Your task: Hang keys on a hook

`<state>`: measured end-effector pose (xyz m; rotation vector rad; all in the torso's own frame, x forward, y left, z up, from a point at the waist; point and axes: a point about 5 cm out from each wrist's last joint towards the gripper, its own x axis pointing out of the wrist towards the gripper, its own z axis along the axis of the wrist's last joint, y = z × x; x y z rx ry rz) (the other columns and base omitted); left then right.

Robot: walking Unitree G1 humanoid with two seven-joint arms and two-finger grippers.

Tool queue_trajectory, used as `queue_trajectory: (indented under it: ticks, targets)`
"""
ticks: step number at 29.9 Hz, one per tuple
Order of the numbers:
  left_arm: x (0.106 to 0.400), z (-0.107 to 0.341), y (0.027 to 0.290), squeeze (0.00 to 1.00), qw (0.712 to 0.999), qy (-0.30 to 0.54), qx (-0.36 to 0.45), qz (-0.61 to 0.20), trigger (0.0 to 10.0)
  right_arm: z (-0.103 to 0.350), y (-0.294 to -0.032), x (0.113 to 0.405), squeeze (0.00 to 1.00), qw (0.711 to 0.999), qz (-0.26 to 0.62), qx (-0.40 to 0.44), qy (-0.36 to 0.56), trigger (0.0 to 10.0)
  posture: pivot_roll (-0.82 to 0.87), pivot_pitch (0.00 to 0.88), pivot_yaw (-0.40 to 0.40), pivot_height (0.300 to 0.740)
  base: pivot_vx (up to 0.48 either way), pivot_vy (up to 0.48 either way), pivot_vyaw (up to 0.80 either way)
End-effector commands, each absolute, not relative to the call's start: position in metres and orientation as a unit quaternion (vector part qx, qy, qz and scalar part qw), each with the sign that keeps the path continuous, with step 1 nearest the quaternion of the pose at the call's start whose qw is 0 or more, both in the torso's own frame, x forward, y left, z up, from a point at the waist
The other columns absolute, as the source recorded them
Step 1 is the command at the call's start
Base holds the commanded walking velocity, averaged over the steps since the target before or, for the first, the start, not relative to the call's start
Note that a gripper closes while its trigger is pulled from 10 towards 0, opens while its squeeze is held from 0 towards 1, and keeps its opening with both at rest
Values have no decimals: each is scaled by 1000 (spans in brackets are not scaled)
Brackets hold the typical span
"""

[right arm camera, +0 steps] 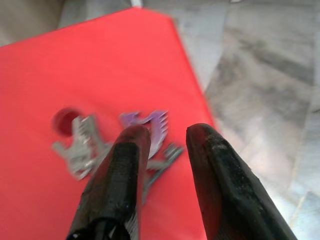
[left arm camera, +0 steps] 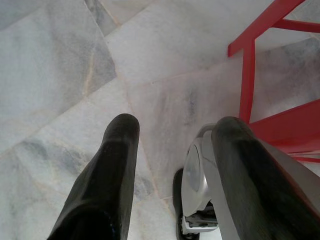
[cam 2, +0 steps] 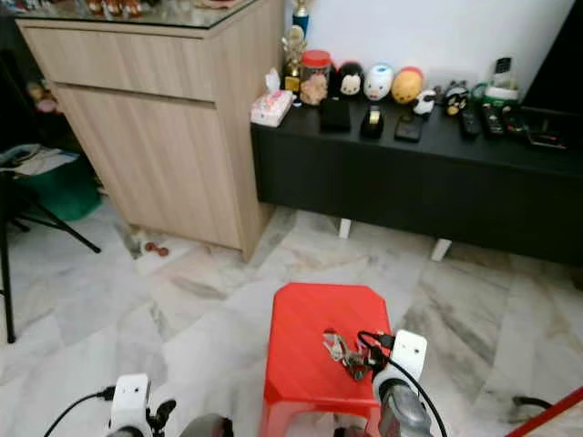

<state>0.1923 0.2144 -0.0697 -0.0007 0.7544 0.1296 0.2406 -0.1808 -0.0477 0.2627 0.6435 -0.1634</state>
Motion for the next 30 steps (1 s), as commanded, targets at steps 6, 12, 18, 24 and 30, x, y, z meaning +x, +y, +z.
queue_trajectory:
  ticks: [6,12,18,24,30]
  targets:
    - [189,-71,217,0,926,372,4,67,10000,-52,-175,237,0,933,-60,121,333,10000,166,20,-34,638,0,0,0]
    - [191,-70,217,0,927,369,3,66,10000,-50,-174,239,0,938,-42,105,326,10000,166,20,-33,638,0,0,338]
    - [191,-69,217,0,928,368,3,66,10000,-51,-175,237,0,935,-53,116,330,10000,166,19,-33,638,0,0,317]
    - [192,-69,216,0,928,367,3,65,10000,-51,-173,237,0,936,-44,113,331,10000,165,20,-32,638,0,0,0]
    - [192,-70,216,0,927,368,3,64,10000,-51,-173,237,0,937,-41,109,329,10000,166,20,-32,638,0,0,69]
